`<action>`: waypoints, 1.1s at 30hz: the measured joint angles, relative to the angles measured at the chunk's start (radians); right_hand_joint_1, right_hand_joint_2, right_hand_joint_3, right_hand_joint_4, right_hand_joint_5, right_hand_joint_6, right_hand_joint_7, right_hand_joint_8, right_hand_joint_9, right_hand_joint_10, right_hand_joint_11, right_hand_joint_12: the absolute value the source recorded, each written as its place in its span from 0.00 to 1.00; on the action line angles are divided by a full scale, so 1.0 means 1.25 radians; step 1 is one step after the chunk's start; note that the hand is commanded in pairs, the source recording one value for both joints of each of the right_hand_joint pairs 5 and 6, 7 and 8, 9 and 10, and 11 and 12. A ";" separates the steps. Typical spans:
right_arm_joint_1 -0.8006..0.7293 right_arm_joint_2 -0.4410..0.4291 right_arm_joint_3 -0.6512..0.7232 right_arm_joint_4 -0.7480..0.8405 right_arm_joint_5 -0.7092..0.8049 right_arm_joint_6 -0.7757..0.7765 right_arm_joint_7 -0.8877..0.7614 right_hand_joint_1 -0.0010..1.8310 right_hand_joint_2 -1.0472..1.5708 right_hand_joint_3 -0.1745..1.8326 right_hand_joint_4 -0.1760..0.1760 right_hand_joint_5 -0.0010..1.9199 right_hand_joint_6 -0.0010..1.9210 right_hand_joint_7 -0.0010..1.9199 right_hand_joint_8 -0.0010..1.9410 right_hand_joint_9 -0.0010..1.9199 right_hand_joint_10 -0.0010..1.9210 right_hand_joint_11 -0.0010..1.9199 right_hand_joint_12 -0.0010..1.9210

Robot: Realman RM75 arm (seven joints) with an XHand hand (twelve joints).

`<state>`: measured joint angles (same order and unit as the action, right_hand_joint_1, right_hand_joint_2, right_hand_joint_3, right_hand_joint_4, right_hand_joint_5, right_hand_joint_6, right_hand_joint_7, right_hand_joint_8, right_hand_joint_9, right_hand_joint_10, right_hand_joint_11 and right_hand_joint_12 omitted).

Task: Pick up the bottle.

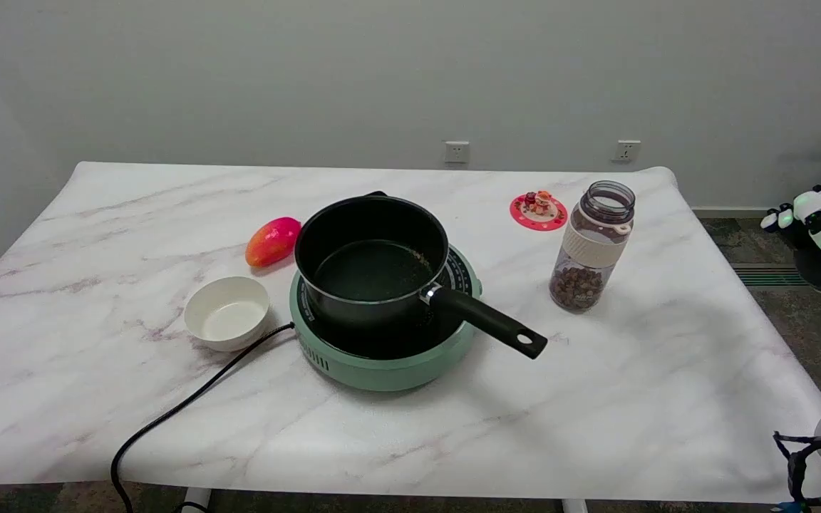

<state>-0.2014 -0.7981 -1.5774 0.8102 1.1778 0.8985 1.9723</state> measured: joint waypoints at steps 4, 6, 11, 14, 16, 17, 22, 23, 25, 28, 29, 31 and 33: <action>0.000 0.000 -0.001 -0.005 0.000 0.001 0.003 0.69 0.56 0.77 0.50 0.63 0.63 0.74 0.73 0.72 0.72 0.66 0.66; 0.000 -0.001 -0.002 -0.010 -0.001 0.003 0.005 0.69 0.55 0.78 0.50 0.62 0.62 0.74 0.73 0.72 0.72 0.66 0.66; 0.001 -0.003 -0.003 -0.023 -0.002 0.010 0.007 0.69 0.55 0.78 0.50 0.61 0.61 0.73 0.72 0.72 0.72 0.66 0.66; 0.002 -0.007 -0.002 -0.029 -0.001 0.018 0.009 0.69 0.55 0.78 0.50 0.61 0.61 0.73 0.72 0.72 0.72 0.66 0.66; 0.003 -0.009 0.001 -0.033 -0.001 0.023 0.010 0.68 0.55 0.78 0.50 0.61 0.61 0.73 0.72 0.72 0.72 0.66 0.66; 0.003 -0.010 0.002 -0.034 -0.001 0.026 0.011 0.68 0.55 0.78 0.50 0.61 0.61 0.73 0.72 0.72 0.72 0.66 0.66; 0.003 -0.014 0.006 -0.040 -0.001 0.034 0.014 0.68 0.55 0.77 0.50 0.60 0.60 0.73 0.73 0.72 0.72 0.66 0.66; 0.003 -0.015 0.007 -0.041 -0.001 0.036 0.015 0.68 0.56 0.76 0.50 0.60 0.60 0.73 0.73 0.72 0.72 0.66 0.66; 0.004 -0.016 0.008 -0.043 -0.001 0.038 0.017 0.68 0.56 0.76 0.50 0.59 0.59 0.73 0.72 0.72 0.72 0.66 0.66; 0.004 -0.016 0.010 -0.047 -0.002 0.040 0.021 0.68 0.56 0.75 0.50 0.59 0.59 0.73 0.72 0.71 0.71 0.66 0.66; 0.004 -0.016 0.010 -0.047 -0.002 0.041 0.022 0.68 0.56 0.75 0.50 0.59 0.59 0.73 0.72 0.71 0.71 0.66 0.66; 0.004 -0.016 0.010 -0.048 -0.003 0.041 0.024 0.68 0.56 0.74 0.50 0.58 0.58 0.72 0.71 0.71 0.71 0.66 0.66; 0.005 -0.016 0.010 -0.048 -0.005 0.042 0.025 0.68 0.54 0.74 0.50 0.55 0.55 0.70 0.69 0.68 0.68 0.65 0.64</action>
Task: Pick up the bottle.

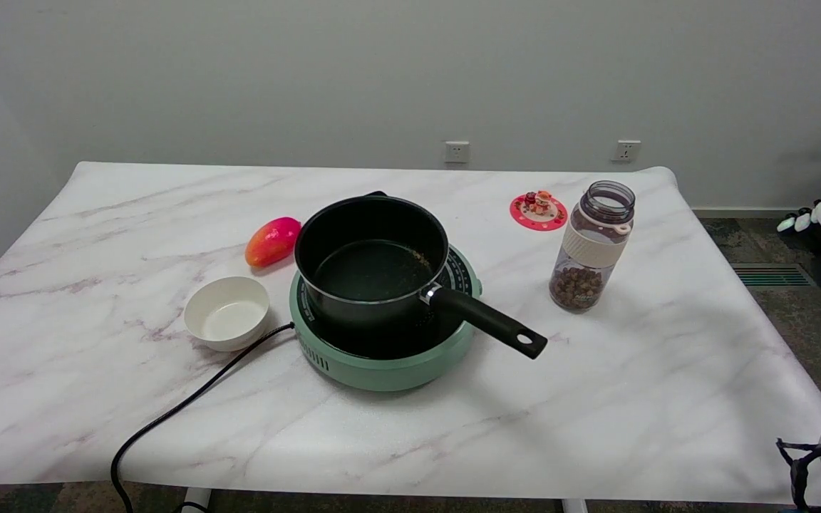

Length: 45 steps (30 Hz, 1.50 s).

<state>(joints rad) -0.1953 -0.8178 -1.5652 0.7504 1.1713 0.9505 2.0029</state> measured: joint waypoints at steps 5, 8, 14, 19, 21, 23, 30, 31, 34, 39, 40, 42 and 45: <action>0.004 0.000 -0.003 -0.001 -0.025 0.000 0.001 0.70 0.27 0.74 0.50 0.32 0.32 0.45 0.45 0.36 0.36 0.39 0.39; 0.007 0.000 -0.004 -0.002 -0.049 0.000 0.002 0.70 0.20 0.73 0.50 0.25 0.24 0.35 0.35 0.31 0.31 0.35 0.35; 0.014 0.001 -0.007 -0.006 -0.098 0.000 0.003 0.69 0.16 0.69 0.50 0.16 0.16 0.32 0.31 0.29 0.29 0.32 0.32; 0.018 0.002 -0.011 -0.010 -0.141 -0.004 0.003 0.68 0.13 0.65 0.50 0.13 0.13 0.30 0.29 0.27 0.27 0.31 0.31; 0.020 0.002 -0.012 -0.012 -0.159 -0.005 0.003 0.68 0.13 0.65 0.50 0.12 0.12 0.29 0.29 0.27 0.27 0.30 0.30; 0.021 0.002 -0.012 -0.016 -0.180 -0.008 0.003 0.68 0.13 0.64 0.50 0.11 0.11 0.29 0.29 0.26 0.26 0.30 0.30; 0.027 0.002 -0.015 -0.024 -0.234 -0.017 0.003 0.68 0.11 0.65 0.50 0.09 0.09 0.27 0.27 0.24 0.24 0.27 0.27; 0.028 0.002 -0.016 -0.025 -0.240 -0.017 0.003 0.68 0.11 0.65 0.50 0.08 0.08 0.27 0.26 0.24 0.24 0.27 0.27; 0.032 0.002 -0.018 -0.026 -0.256 -0.022 0.003 0.68 0.10 0.65 0.50 0.08 0.08 0.26 0.26 0.23 0.23 0.26 0.26; 0.038 0.001 -0.023 -0.028 -0.284 -0.027 0.003 0.67 0.10 0.66 0.50 0.08 0.08 0.25 0.25 0.22 0.22 0.25 0.25; 0.039 0.000 -0.026 -0.028 -0.289 -0.029 0.003 0.68 0.09 0.66 0.50 0.08 0.08 0.25 0.25 0.22 0.22 0.25 0.25; 0.041 0.000 -0.030 -0.028 -0.298 -0.031 0.003 0.68 0.09 0.64 0.50 0.08 0.08 0.25 0.25 0.22 0.22 0.25 0.25; 0.044 0.000 -0.036 -0.030 -0.314 -0.036 0.003 0.68 0.10 0.64 0.50 0.09 0.09 0.24 0.24 0.22 0.22 0.24 0.24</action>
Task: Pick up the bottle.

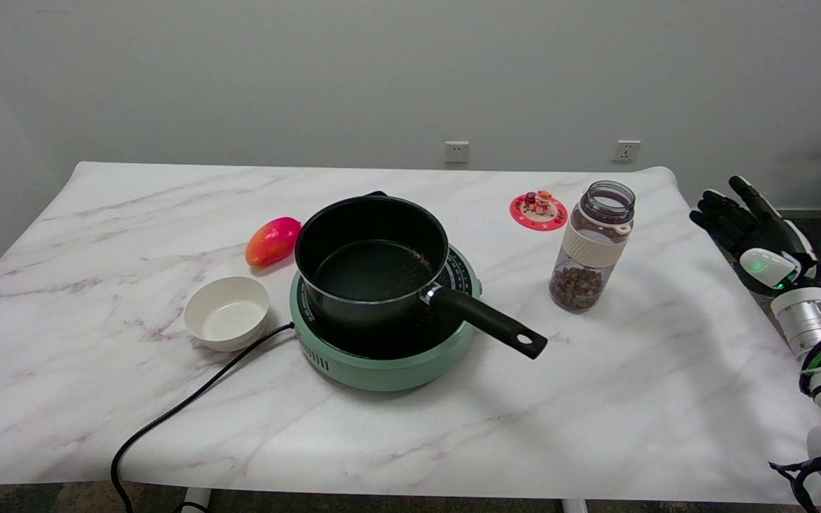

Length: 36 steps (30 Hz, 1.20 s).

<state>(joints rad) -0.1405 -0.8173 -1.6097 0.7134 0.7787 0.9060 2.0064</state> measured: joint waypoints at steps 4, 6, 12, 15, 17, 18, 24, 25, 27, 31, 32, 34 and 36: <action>0.005 0.000 -0.004 -0.003 -0.028 -0.005 -0.001 0.68 0.08 0.63 0.50 0.09 0.09 0.23 0.23 0.20 0.20 0.23 0.23; 0.009 0.000 -0.005 -0.005 -0.042 -0.006 -0.001 0.68 0.08 0.63 0.50 0.09 0.09 0.23 0.23 0.20 0.20 0.23 0.23; 0.023 0.002 -0.008 -0.015 -0.082 -0.011 -0.002 0.68 0.07 0.65 0.50 0.10 0.09 0.23 0.23 0.21 0.21 0.22 0.22; 0.033 0.003 -0.012 -0.021 -0.101 -0.011 -0.003 0.68 0.07 0.65 0.50 0.10 0.10 0.24 0.24 0.21 0.21 0.22 0.22; 0.039 0.002 -0.015 -0.025 -0.111 -0.011 -0.003 0.68 0.07 0.65 0.50 0.10 0.10 0.25 0.25 0.21 0.21 0.22 0.22; 0.043 0.000 -0.016 -0.027 -0.115 -0.012 -0.003 0.68 0.07 0.65 0.50 0.11 0.11 0.25 0.25 0.22 0.22 0.23 0.23; 0.065 -0.018 -0.024 -0.042 -0.136 -0.007 -0.003 0.68 0.07 0.65 0.50 0.12 0.12 0.27 0.27 0.23 0.23 0.24 0.24; 0.069 -0.021 -0.025 -0.044 -0.139 -0.005 -0.003 0.68 0.07 0.65 0.50 0.12 0.12 0.27 0.27 0.23 0.23 0.24 0.24; 0.079 -0.027 -0.031 -0.050 -0.145 -0.002 -0.003 0.68 0.07 0.65 0.50 0.13 0.13 0.28 0.27 0.23 0.23 0.24 0.24; 0.107 -0.040 -0.050 -0.066 -0.159 0.005 -0.003 0.68 0.06 0.67 0.50 0.13 0.13 0.28 0.27 0.23 0.23 0.24 0.24; 0.116 -0.042 -0.056 -0.071 -0.164 0.007 -0.003 0.68 0.06 0.67 0.50 0.13 0.13 0.28 0.27 0.23 0.23 0.23 0.23; 0.130 -0.047 -0.067 -0.078 -0.172 0.008 -0.003 0.68 0.05 0.67 0.50 0.13 0.13 0.27 0.27 0.22 0.22 0.23 0.23; 0.146 -0.051 -0.081 -0.085 -0.182 0.010 -0.002 0.67 0.05 0.67 0.50 0.13 0.13 0.27 0.27 0.22 0.22 0.23 0.23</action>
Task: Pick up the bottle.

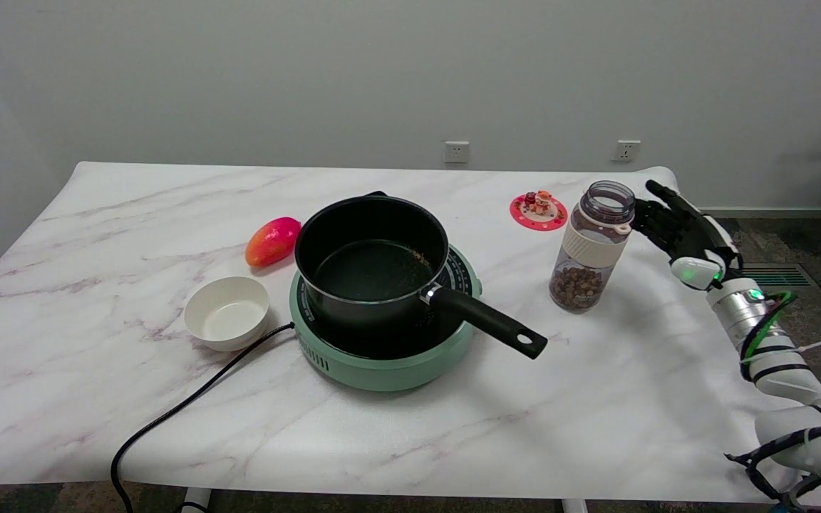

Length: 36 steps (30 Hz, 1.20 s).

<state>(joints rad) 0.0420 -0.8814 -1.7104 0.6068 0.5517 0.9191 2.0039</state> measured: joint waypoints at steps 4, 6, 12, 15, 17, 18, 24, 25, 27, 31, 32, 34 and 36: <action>0.031 -0.009 -0.026 -0.013 -0.014 0.003 0.001 0.67 0.05 0.67 0.50 0.13 0.13 0.27 0.27 0.22 0.22 0.23 0.23; 0.046 -0.014 -0.038 -0.019 -0.019 0.003 0.002 0.67 0.05 0.67 0.50 0.14 0.14 0.27 0.27 0.22 0.22 0.23 0.23; 0.081 -0.033 -0.066 -0.032 -0.036 0.005 0.003 0.67 0.05 0.67 0.50 0.14 0.14 0.27 0.27 0.22 0.22 0.23 0.23; 0.094 -0.043 -0.075 -0.036 -0.041 0.006 0.003 0.67 0.05 0.66 0.50 0.14 0.14 0.27 0.27 0.23 0.23 0.23 0.23; 0.102 -0.050 -0.081 -0.039 -0.044 0.006 0.003 0.67 0.05 0.66 0.50 0.14 0.14 0.28 0.27 0.23 0.23 0.23 0.23; 0.105 -0.053 -0.084 -0.040 -0.046 0.006 0.003 0.67 0.05 0.65 0.50 0.14 0.14 0.28 0.27 0.23 0.23 0.23 0.23; 0.118 -0.068 -0.095 -0.045 -0.054 0.009 0.004 0.69 0.05 0.62 0.50 0.15 0.15 0.29 0.28 0.23 0.23 0.22 0.22; 0.120 -0.069 -0.096 -0.046 -0.056 0.009 0.004 0.70 0.04 0.62 0.50 0.15 0.15 0.29 0.28 0.23 0.23 0.22 0.22; 0.122 -0.072 -0.099 -0.047 -0.057 0.011 0.004 0.71 0.04 0.61 0.50 0.15 0.15 0.29 0.29 0.23 0.23 0.21 0.21; 0.125 -0.077 -0.102 -0.049 -0.062 0.015 0.004 0.74 0.06 0.55 0.50 0.15 0.15 0.30 0.29 0.23 0.23 0.17 0.17; 0.126 -0.079 -0.103 -0.050 -0.062 0.015 0.004 0.75 0.08 0.54 0.50 0.15 0.15 0.30 0.30 0.23 0.23 0.17 0.17; 0.127 -0.081 -0.104 -0.051 -0.063 0.017 0.004 0.77 0.13 0.49 0.50 0.16 0.16 0.31 0.31 0.24 0.24 0.16 0.16; 0.128 -0.082 -0.105 -0.051 -0.065 0.018 0.004 0.78 0.16 0.49 0.50 0.17 0.17 0.32 0.32 0.26 0.26 0.14 0.14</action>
<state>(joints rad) 0.2017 -0.9841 -1.8417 0.5430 0.4710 0.9421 2.0091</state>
